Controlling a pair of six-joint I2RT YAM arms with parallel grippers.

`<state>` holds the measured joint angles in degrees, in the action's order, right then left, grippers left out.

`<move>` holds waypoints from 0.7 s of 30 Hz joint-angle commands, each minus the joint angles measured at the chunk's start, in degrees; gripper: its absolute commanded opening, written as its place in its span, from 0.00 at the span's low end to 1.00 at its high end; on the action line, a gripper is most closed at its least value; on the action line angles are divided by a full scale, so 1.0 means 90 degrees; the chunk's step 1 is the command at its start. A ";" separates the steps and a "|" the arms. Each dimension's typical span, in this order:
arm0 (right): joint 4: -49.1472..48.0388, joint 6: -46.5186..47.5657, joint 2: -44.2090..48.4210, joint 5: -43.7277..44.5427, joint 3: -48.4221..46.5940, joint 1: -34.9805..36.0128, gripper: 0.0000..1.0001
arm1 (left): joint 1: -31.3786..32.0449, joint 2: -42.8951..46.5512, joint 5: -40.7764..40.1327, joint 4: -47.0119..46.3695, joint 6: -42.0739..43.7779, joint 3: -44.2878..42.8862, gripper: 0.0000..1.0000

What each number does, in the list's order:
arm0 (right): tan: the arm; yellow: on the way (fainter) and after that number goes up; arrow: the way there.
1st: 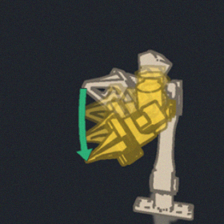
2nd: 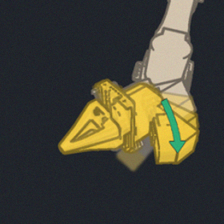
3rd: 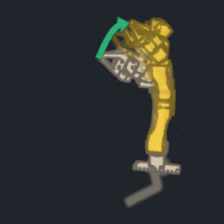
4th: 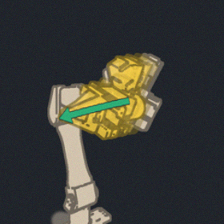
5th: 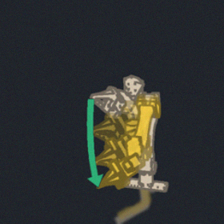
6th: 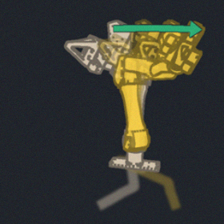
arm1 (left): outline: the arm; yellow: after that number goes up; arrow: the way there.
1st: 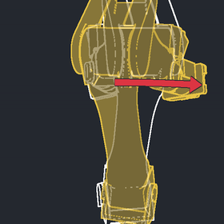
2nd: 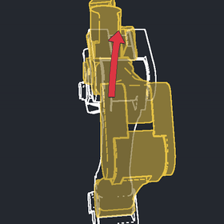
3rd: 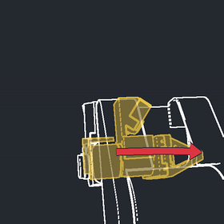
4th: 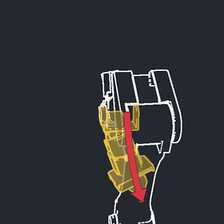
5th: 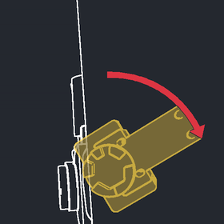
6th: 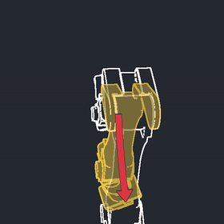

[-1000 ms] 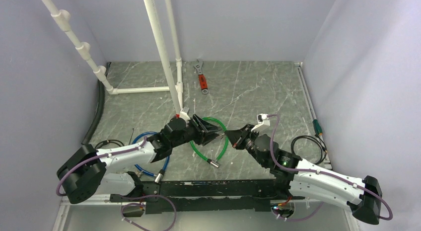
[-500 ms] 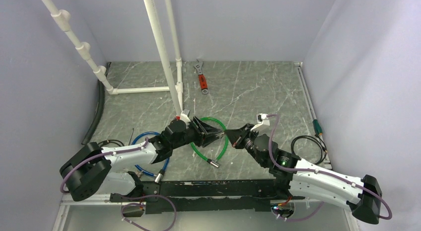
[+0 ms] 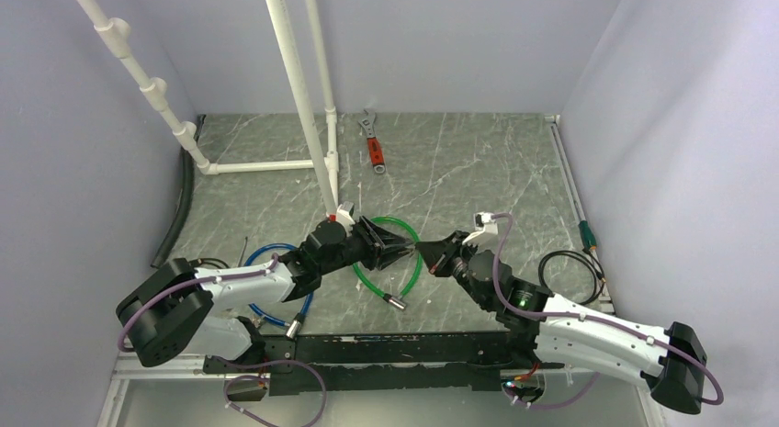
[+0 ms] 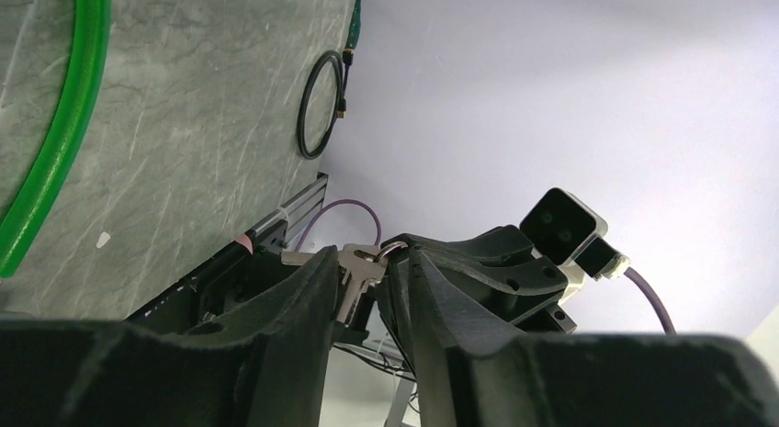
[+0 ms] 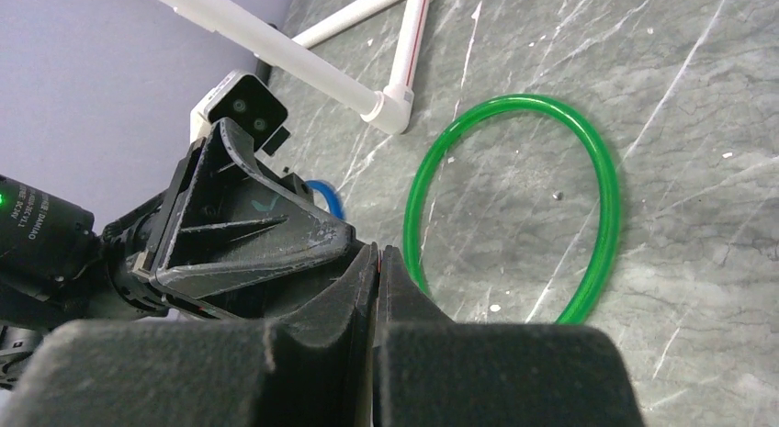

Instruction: Unlock with the key

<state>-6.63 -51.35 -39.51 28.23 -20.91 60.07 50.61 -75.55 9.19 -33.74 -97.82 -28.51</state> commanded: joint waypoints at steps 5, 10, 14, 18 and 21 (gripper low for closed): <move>-0.0280 0.0021 0.0225 0.0079 0.0119 -0.0024 0.00 | 0.0036 -0.0068 -0.0020 -0.0324 -0.0048 -0.0065 0.29; -0.0290 -0.0008 0.0268 0.0040 0.0183 -0.0024 0.00 | 0.0031 -0.0148 -0.0008 -0.0324 -0.0034 -0.0079 0.14; -0.0279 -0.0036 0.0287 0.0018 0.0213 -0.0024 0.00 | 0.0035 -0.0212 -0.0006 -0.0225 -0.0049 -0.0120 0.00; -0.0253 -0.0046 0.0326 0.0011 0.0238 -0.0024 0.00 | 0.0031 -0.0229 -0.0024 -0.0070 0.0027 -0.0171 0.00; -0.0044 -0.0080 0.0337 -0.0010 0.0160 -0.0029 0.02 | 0.0032 -0.0189 -0.0108 0.0096 0.0298 -0.0231 0.00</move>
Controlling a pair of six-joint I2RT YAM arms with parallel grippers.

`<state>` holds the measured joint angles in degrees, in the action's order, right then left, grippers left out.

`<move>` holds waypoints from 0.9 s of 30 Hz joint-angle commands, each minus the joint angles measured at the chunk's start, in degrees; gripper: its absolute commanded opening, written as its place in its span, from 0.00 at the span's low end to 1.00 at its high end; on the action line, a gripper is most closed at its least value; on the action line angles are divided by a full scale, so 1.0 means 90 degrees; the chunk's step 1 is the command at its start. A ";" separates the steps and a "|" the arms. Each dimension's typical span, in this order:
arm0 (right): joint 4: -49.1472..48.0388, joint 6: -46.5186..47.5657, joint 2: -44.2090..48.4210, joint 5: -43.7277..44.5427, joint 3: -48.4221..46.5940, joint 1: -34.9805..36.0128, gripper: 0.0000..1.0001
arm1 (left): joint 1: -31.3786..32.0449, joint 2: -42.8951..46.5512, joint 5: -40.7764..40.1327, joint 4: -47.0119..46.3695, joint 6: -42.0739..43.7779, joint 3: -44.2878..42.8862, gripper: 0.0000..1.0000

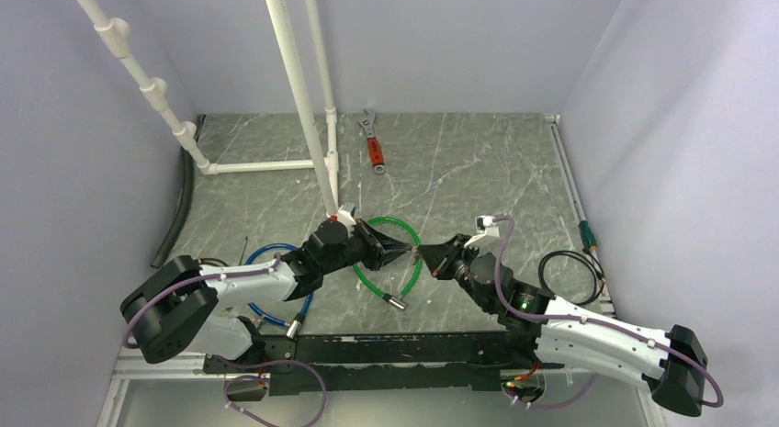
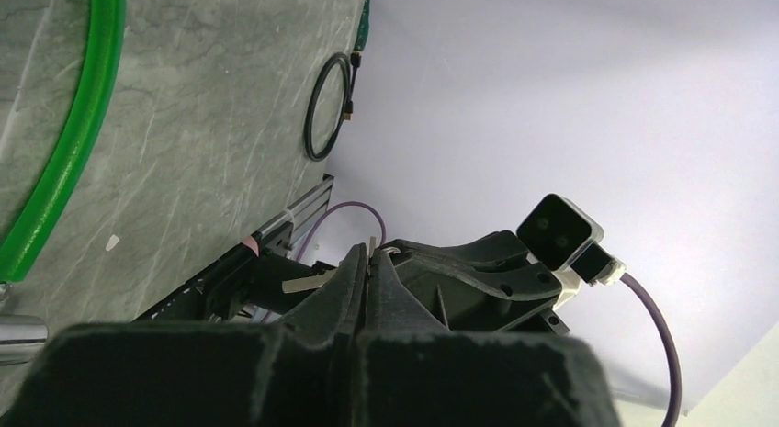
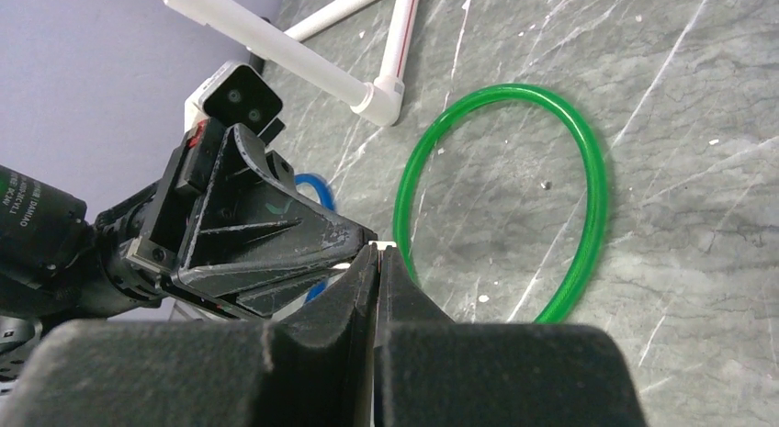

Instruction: Unlock with the key

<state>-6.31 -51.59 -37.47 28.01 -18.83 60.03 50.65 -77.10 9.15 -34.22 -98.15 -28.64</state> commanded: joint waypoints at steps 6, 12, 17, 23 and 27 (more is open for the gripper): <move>0.0734 0.0175 0.0359 -0.0086 -0.0393 -0.0029 0.65 | 0.0014 0.0385 -0.0405 0.0765 0.1486 -0.0404 0.00; 0.1312 0.0855 0.1147 -0.0523 -0.0558 -0.0052 0.75 | -0.0145 0.1120 -0.0196 0.1665 0.3468 -0.0774 0.00; 0.0928 0.1801 0.1738 -0.1496 -0.0503 -0.0085 0.75 | -0.0171 0.1895 0.0237 0.2883 0.5298 -0.1386 0.00; 0.0136 0.2622 0.1754 -0.3469 -0.0762 -0.0098 0.76 | -0.0163 0.2543 0.0870 0.4569 0.7325 -0.2460 0.00; -0.0173 0.2778 0.1619 -0.4063 -0.1001 -0.0098 0.78 | -0.0168 0.2402 0.0713 0.6555 0.8347 -0.3738 0.00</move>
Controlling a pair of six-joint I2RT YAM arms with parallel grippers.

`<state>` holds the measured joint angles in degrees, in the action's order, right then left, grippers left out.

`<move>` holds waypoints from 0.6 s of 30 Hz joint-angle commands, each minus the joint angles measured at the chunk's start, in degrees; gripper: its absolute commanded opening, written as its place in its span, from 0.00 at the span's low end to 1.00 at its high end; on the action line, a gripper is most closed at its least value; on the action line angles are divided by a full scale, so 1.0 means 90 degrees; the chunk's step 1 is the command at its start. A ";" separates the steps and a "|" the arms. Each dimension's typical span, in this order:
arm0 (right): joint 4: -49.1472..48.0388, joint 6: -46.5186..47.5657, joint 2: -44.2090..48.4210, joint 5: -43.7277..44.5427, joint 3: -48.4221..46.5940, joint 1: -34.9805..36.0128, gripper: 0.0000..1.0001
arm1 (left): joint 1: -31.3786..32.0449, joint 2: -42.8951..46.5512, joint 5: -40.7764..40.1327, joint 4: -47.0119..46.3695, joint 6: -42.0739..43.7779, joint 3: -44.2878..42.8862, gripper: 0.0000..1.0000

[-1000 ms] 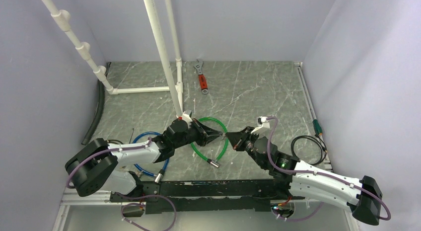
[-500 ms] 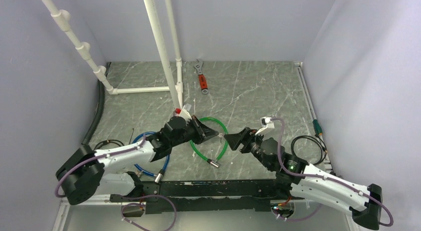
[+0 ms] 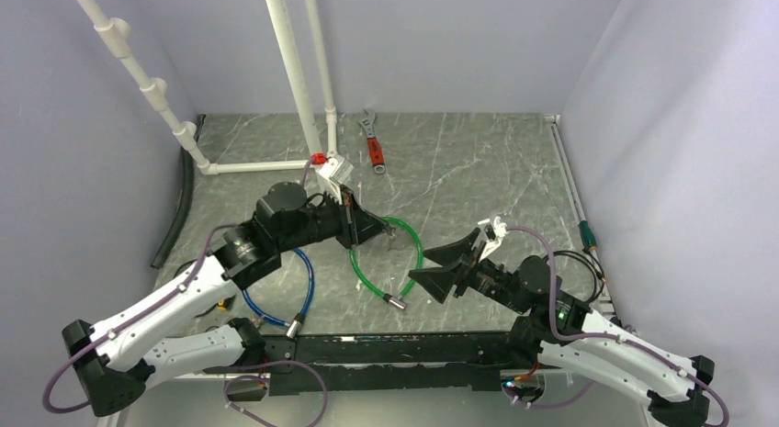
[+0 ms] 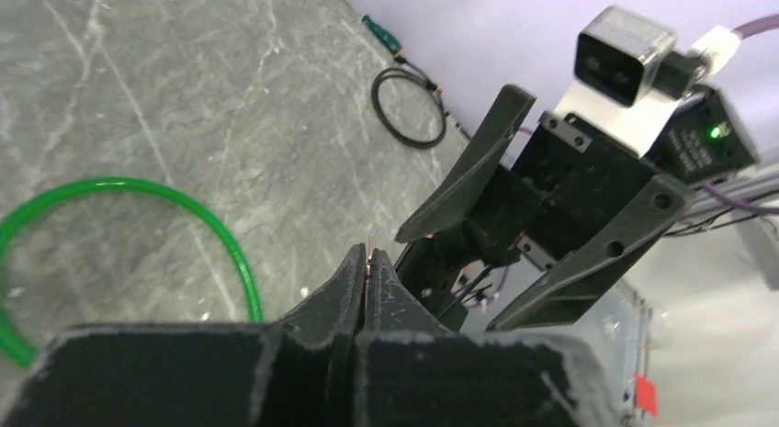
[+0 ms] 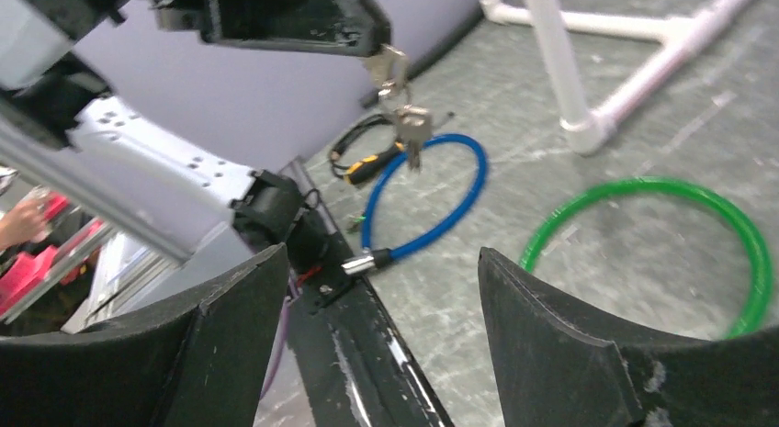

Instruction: Unlock with the key

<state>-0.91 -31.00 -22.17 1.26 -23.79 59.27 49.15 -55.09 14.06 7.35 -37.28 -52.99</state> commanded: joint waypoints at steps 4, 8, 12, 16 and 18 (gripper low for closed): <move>-0.1322 0.0528 -0.0349 -0.1361 -0.0546 -0.0031 0.74 | 0.0007 -0.0163 0.0276 0.2701 0.2093 -0.1614 0.00; -0.1675 0.0625 -0.0807 -0.1952 -0.0820 -0.0101 0.71 | 0.0000 -0.0062 0.0899 0.2823 0.2629 -0.1735 0.00; -0.1953 0.0691 -0.1200 -0.2474 -0.1090 -0.0332 0.68 | 0.0005 -0.0023 0.1478 0.3135 0.3010 -0.2005 0.00; -0.2261 0.0560 -0.1702 -0.3389 -0.1293 -0.0766 0.63 | 0.0001 -0.0029 0.1988 0.3278 0.3132 -0.2218 0.00; -0.2621 0.0380 -0.1961 -0.3824 -0.1276 -0.1039 0.60 | -0.0001 -0.0024 0.2397 0.3253 0.3189 -0.2217 0.00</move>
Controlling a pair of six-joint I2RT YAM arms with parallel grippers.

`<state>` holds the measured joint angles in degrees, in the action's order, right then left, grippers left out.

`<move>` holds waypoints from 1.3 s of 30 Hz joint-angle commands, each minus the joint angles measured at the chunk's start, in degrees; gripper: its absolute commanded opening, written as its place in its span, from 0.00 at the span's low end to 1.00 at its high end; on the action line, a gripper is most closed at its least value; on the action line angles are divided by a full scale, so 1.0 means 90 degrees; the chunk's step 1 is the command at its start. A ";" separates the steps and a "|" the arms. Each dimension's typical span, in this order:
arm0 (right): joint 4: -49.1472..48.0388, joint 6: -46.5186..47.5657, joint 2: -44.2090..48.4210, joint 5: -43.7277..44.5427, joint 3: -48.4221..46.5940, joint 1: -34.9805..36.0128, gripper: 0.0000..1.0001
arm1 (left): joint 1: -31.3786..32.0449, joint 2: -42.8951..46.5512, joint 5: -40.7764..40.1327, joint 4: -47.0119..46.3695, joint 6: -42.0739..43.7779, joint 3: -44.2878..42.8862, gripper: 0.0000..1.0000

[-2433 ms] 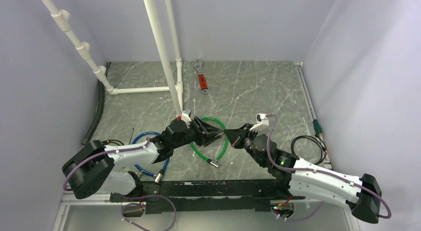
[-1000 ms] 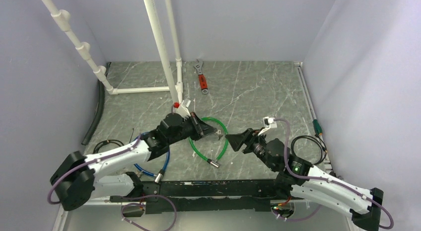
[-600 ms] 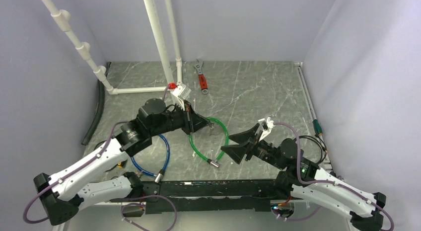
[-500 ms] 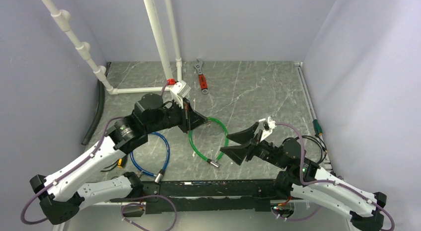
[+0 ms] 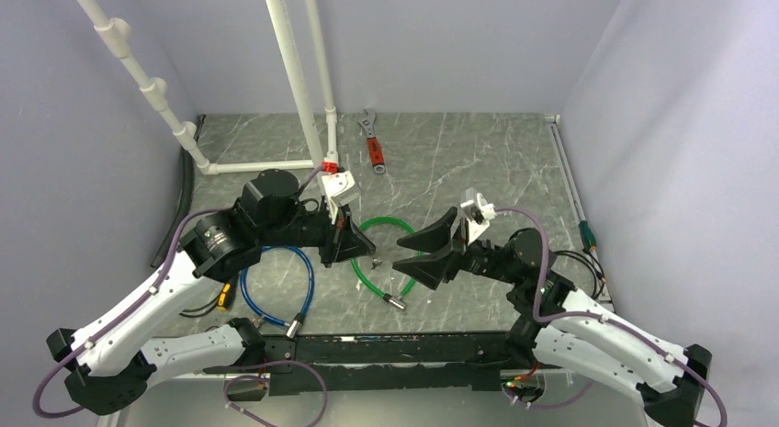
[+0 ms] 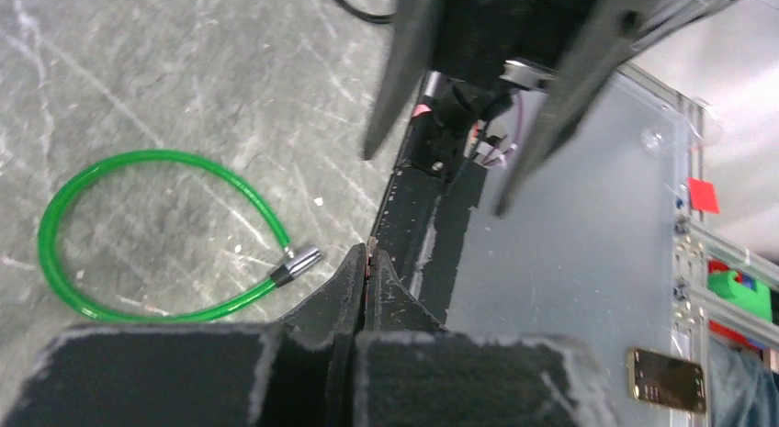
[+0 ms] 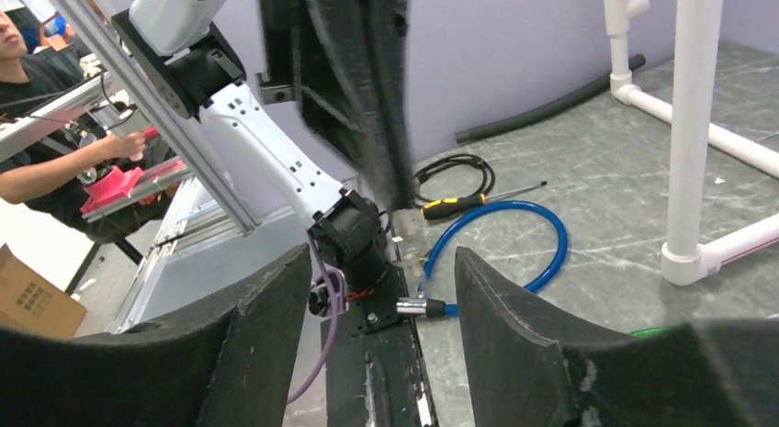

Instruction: Unlock with the key

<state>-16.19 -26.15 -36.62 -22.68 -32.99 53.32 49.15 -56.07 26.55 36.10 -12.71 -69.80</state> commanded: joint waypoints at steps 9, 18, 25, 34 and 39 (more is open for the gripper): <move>-0.1667 -0.0373 -0.1224 -0.2337 -0.0354 -0.0563 0.46 | 0.0005 0.0274 0.1598 0.0020 0.0494 -0.0214 0.00; -0.2132 -0.0576 -0.1490 -0.2550 -0.0228 -0.0573 0.38 | 0.0005 0.0295 0.1487 0.0009 0.0599 -0.0025 0.00; -0.2297 -0.0658 -0.1657 -0.2756 -0.0288 -0.0569 0.32 | 0.0004 0.0231 0.1519 -0.0156 0.0574 0.0033 0.00; -0.2466 -0.0773 -0.1772 -0.2841 -0.0278 -0.0563 0.26 | -0.0001 0.0159 0.1488 -0.0271 0.0524 0.0105 0.00; -0.2535 -0.0815 -0.1831 -0.2851 -0.0279 -0.0563 0.23 | -0.0001 0.0138 0.1465 -0.0311 0.0509 0.0126 0.00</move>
<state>-34.72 -33.04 -52.86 -47.00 -33.41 48.45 49.15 -54.89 38.35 36.18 -9.06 -68.88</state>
